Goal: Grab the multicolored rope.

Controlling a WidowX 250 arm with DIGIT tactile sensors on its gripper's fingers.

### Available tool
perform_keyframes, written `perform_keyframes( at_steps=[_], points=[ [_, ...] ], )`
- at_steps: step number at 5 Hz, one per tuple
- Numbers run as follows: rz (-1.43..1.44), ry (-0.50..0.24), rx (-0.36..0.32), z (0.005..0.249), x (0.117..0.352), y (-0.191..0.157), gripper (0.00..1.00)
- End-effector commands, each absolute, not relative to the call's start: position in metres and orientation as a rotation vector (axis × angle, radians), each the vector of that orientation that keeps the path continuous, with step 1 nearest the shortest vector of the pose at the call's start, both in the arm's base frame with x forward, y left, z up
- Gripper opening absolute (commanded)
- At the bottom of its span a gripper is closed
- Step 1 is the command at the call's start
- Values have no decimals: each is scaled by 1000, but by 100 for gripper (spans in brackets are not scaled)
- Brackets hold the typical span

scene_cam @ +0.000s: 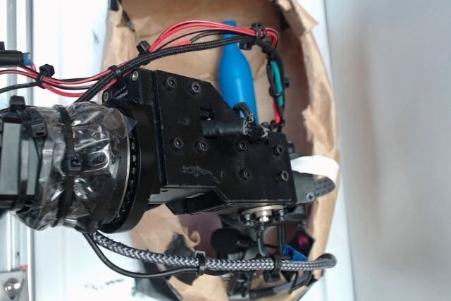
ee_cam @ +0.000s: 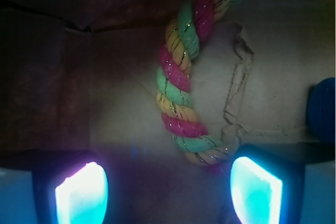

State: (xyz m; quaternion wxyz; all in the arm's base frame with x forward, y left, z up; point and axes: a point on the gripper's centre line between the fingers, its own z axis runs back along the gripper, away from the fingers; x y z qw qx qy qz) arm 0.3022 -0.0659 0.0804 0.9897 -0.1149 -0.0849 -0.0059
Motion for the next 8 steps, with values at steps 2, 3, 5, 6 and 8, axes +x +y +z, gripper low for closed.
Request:
perform_keyframes(
  at_steps=[2, 3, 5, 6, 8],
  points=[
    [-247, -305, -67, 75, 302, -76, 100],
    [-215, -300, 2, 69, 307, -67, 100],
    [-129, -210, -81, 94, 329, -50, 100],
    [-108, -214, -135, 124, 325, -38, 100],
    [-98, -245, -84, 108, 328, -25, 100]
  ],
)
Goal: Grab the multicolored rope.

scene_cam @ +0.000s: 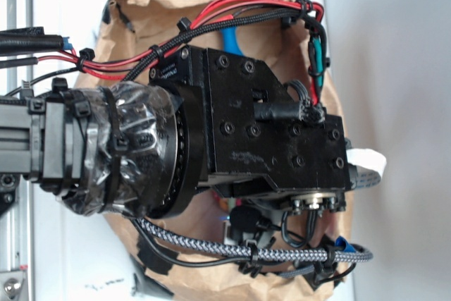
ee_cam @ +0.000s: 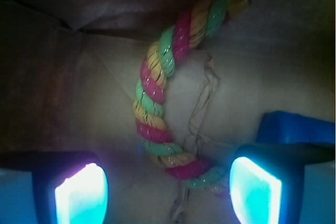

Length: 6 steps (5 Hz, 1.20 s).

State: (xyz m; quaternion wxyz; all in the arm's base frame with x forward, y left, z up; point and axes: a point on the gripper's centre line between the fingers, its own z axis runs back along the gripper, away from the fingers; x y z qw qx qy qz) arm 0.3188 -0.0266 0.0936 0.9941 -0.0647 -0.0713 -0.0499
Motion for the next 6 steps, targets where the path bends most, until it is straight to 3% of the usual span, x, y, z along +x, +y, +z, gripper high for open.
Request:
perform_keyframes(
  at_steps=[1, 2, 3, 5, 6],
  points=[
    [-154, -267, -59, 79, 324, -49, 100],
    [-189, -283, -82, 66, 319, -74, 100],
    [-192, -250, -93, 55, 320, -90, 100],
    [-163, -212, -64, 42, 328, -94, 100],
    [-141, -207, -60, 41, 329, -93, 0]
  ],
)
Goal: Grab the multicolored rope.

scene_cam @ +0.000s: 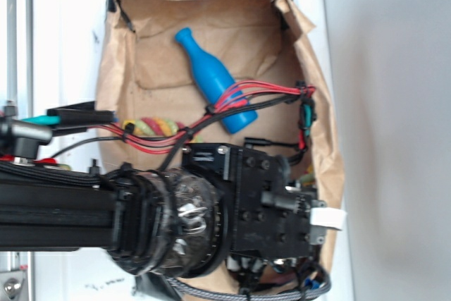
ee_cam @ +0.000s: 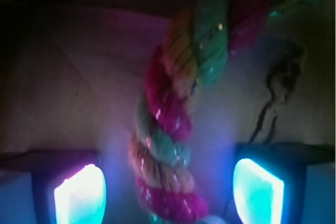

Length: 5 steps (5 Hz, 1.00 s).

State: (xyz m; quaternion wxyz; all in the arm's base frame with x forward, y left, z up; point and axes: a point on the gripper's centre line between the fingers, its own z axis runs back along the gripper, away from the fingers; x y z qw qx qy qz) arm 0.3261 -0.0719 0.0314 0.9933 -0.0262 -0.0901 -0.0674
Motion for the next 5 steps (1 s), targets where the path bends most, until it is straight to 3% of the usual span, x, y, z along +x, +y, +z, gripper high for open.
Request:
perform_keyframes(
  at_steps=[1, 3, 5],
  points=[
    [-129, -218, -65, 45, 328, -88, 0],
    [-69, -227, -174, 90, 329, -50, 0],
    [24, -223, -261, 144, 306, 1, 0]
  ],
)
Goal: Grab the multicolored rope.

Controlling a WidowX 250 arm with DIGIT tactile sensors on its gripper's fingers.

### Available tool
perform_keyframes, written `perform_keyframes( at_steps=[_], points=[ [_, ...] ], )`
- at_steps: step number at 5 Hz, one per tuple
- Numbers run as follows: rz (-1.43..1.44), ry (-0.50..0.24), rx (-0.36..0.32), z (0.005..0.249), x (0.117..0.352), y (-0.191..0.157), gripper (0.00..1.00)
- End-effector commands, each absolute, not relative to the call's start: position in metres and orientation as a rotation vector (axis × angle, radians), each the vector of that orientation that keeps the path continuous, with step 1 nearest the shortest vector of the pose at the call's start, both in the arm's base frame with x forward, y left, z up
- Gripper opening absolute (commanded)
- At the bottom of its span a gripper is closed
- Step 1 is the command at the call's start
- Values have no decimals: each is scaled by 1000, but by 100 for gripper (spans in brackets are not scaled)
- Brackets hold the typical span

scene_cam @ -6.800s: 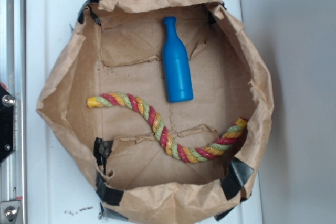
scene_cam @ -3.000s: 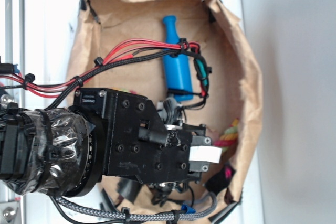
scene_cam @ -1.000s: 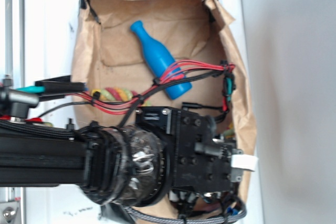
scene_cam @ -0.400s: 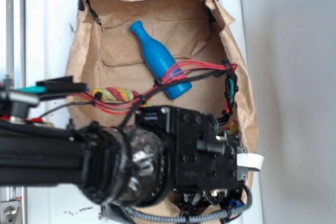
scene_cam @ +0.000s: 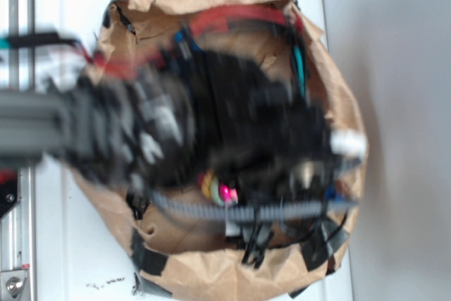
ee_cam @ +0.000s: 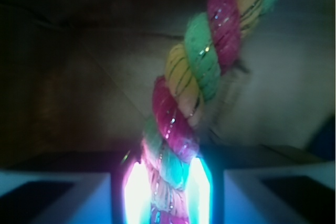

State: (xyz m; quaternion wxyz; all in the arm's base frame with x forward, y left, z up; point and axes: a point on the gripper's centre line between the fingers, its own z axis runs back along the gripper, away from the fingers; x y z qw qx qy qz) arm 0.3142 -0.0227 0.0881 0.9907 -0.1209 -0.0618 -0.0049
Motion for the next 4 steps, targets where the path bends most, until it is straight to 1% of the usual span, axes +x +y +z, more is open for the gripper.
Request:
perform_keyframes(
  at_steps=[1, 2, 3, 4],
  points=[
    [79, -222, -227, 180, 289, 14, 0],
    [80, -240, -259, 207, 274, 18, 0],
    [100, -293, -222, 222, 267, 7, 0],
    [103, -291, -149, 217, 269, -8, 0]
  ],
)
